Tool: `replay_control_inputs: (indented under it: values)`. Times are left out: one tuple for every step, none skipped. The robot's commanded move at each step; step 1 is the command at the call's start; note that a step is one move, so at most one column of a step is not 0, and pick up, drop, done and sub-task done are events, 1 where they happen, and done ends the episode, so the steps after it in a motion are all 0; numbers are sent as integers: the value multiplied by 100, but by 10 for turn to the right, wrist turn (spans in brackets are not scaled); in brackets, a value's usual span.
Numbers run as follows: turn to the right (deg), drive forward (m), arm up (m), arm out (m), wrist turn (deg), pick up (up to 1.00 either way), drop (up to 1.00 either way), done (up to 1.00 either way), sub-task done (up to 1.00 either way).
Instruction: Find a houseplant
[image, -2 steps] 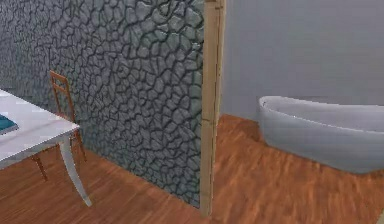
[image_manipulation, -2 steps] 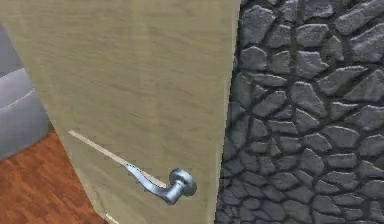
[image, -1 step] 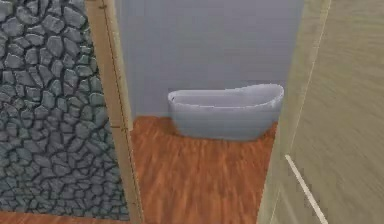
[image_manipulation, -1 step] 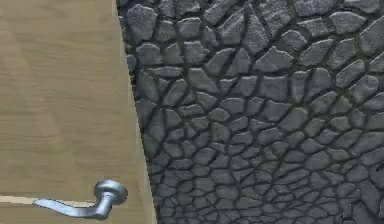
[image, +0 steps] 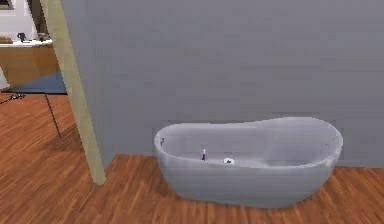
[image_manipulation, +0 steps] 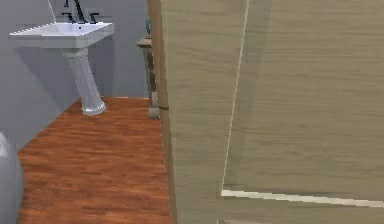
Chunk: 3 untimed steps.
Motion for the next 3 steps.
replay_control_inputs:
  values:
    - [60, 0, 0, 0, 0, 0, 0, 0, 0]
    - [0, 20, 0, 0, 0, 0, 0, 0, 0]
    - [-420, 0, 0, 0, 0, 0, 0, 0, 0]
